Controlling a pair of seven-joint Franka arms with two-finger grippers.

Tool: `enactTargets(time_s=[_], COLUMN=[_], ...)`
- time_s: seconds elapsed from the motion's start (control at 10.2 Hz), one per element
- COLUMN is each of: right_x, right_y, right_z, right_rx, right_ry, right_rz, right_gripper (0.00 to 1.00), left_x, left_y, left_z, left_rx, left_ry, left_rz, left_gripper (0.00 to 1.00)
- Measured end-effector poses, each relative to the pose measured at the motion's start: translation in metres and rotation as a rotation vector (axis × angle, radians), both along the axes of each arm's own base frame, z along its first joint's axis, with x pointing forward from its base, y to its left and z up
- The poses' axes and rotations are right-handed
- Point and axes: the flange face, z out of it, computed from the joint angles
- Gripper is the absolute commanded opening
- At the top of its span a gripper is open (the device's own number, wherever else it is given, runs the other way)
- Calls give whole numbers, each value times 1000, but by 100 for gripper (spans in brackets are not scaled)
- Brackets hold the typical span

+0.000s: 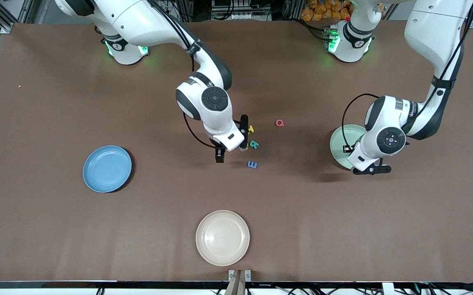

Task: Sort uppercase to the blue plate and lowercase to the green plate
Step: 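Grasp the blue W with the right gripper while the left gripper withdraws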

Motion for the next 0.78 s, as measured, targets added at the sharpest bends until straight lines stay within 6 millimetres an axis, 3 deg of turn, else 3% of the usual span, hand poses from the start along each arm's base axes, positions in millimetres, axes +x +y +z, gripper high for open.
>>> enactTargets(time_s=[0.29,0.78], right_x=[-8,-24], right_y=[14,32], right_z=[-19,-54], right_rx=[1,20], right_ry=[6,13], right_rz=[93,153], right_gripper=[87,80], left_x=[24,75], left_y=[-2,0], left_z=[45,173], left_rx=[-4,8], left_ry=[-76,-187], left_rz=[7,47], left_gripper=[100,100])
